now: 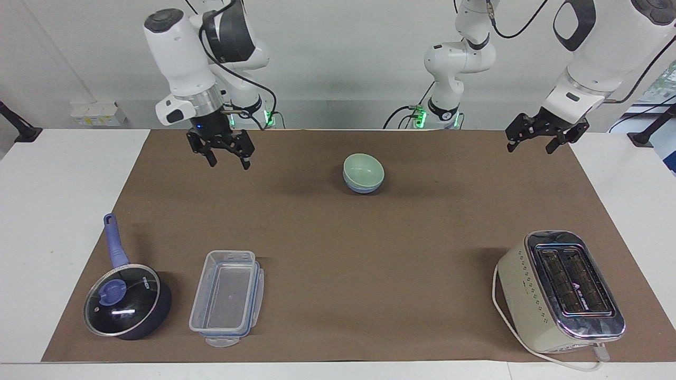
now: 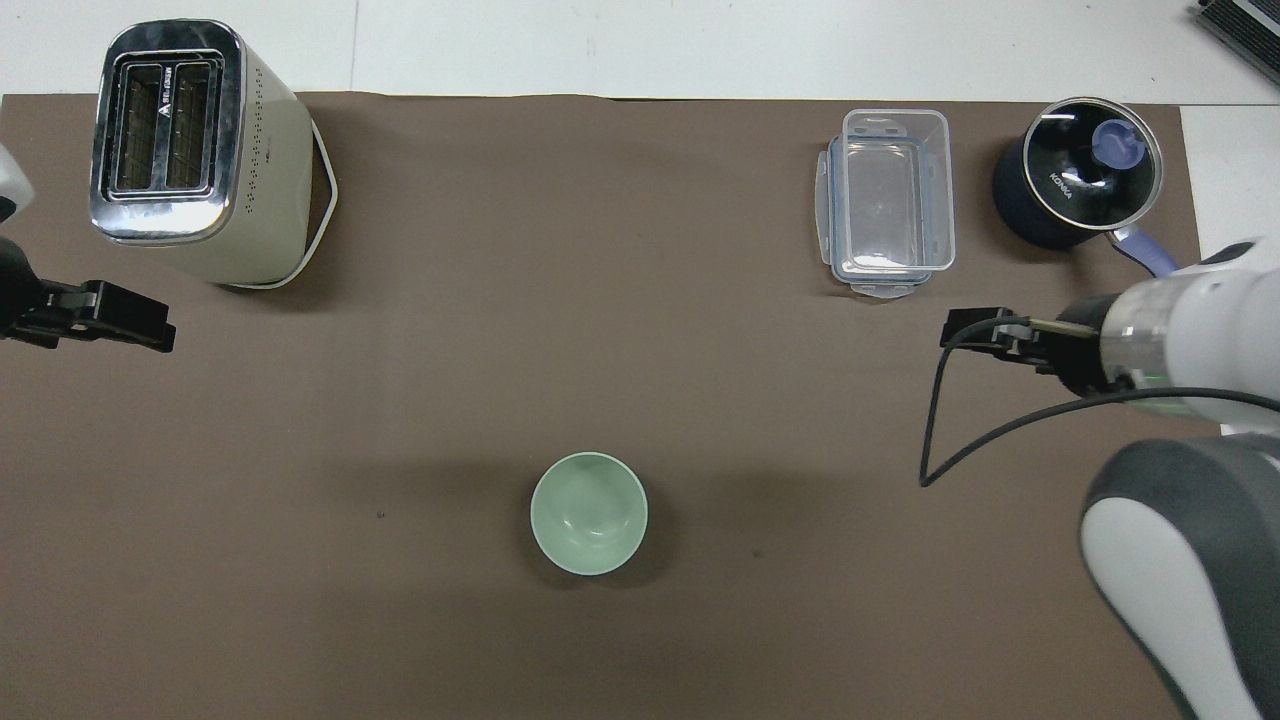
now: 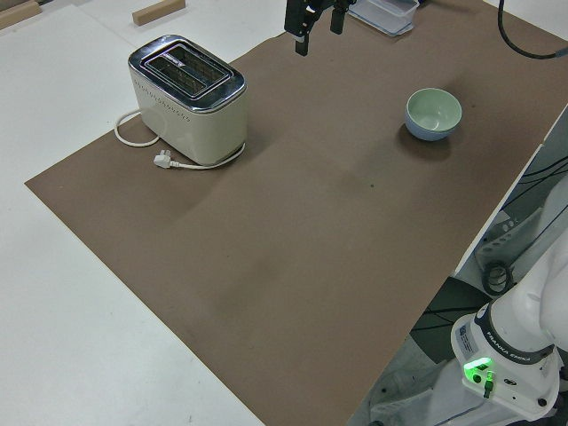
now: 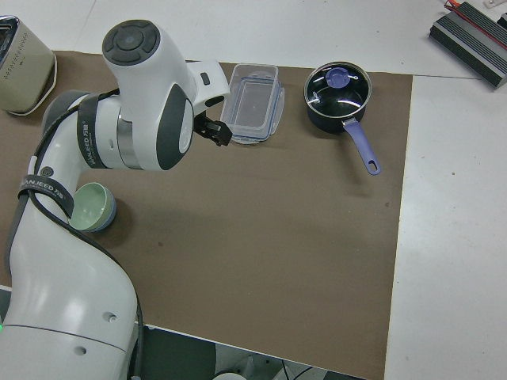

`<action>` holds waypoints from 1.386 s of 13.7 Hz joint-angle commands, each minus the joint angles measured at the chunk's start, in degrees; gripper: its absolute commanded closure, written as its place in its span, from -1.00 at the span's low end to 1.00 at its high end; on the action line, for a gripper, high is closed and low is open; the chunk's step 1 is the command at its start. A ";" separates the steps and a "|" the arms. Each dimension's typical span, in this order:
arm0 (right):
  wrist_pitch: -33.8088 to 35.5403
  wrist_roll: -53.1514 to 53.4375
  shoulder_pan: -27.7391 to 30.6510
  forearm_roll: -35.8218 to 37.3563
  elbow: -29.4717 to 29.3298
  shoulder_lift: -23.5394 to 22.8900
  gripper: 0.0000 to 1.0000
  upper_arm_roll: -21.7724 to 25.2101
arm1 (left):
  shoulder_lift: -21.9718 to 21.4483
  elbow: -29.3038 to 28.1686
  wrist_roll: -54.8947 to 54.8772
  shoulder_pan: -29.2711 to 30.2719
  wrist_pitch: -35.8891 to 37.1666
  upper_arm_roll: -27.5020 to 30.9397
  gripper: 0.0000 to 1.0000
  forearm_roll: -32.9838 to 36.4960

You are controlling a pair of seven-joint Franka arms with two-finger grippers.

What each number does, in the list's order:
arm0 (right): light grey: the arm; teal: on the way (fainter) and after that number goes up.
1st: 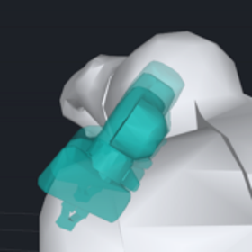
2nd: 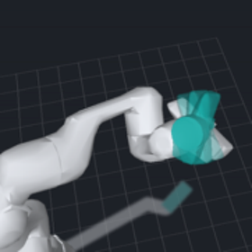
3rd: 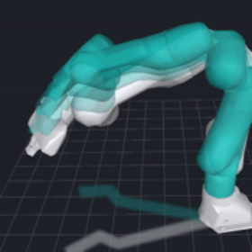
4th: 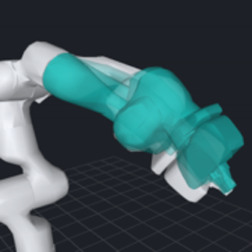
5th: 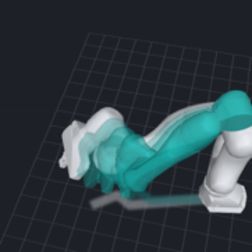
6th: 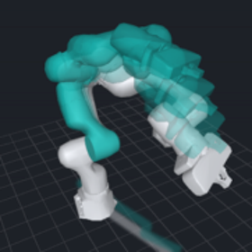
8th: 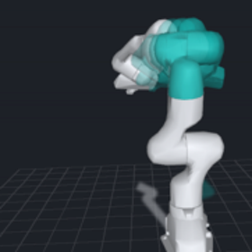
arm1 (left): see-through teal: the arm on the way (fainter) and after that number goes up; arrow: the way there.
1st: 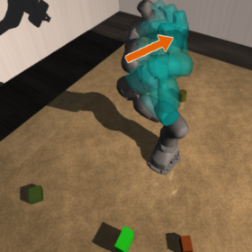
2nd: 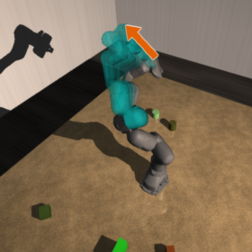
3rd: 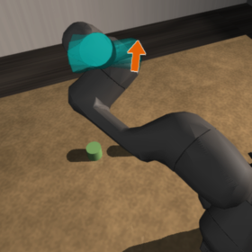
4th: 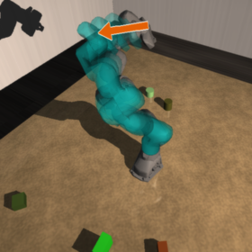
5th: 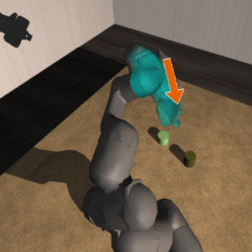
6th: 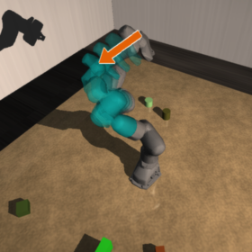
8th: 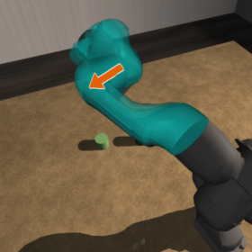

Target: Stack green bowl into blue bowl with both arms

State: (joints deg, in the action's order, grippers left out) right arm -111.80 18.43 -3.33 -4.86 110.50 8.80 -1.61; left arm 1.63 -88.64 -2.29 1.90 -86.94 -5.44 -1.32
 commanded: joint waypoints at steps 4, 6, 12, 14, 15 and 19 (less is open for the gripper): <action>12.98 -3.22 3.58 7.05 -15.20 -2.99 -1.00 -0.67 | 0.31 1.18 0.44 0.65 0.46 -0.36 -1.00 -0.44; 18.96 -3.31 4.73 7.49 -21.79 -5.97 -1.00 -0.67 | 0.31 1.18 0.44 0.65 0.46 -0.36 -1.00 -0.44; 24.34 -5.94 4.82 7.32 -26.92 -8.63 -1.00 -0.76 | 0.31 1.18 0.44 0.65 0.46 -0.45 -1.00 -0.44; 24.70 -6.21 4.73 7.32 -26.57 -8.54 -1.00 -0.76 | 0.31 1.18 0.44 0.65 0.46 -0.36 -1.00 -0.44; 24.70 -6.21 4.65 7.40 -26.57 -8.54 -1.00 -0.76 | 0.31 1.18 0.44 0.65 0.46 -0.36 -1.00 -0.44; 24.79 -7.62 4.47 7.32 -26.48 -8.80 -1.00 -0.94 | 0.31 1.18 0.44 0.65 0.46 -0.36 -1.00 -0.44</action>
State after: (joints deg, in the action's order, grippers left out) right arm -88.22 12.72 0.60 2.57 85.25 0.62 -1.92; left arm 1.63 -88.63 -2.28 1.90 -86.94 -5.44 -1.32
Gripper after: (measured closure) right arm 0.000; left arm 0.000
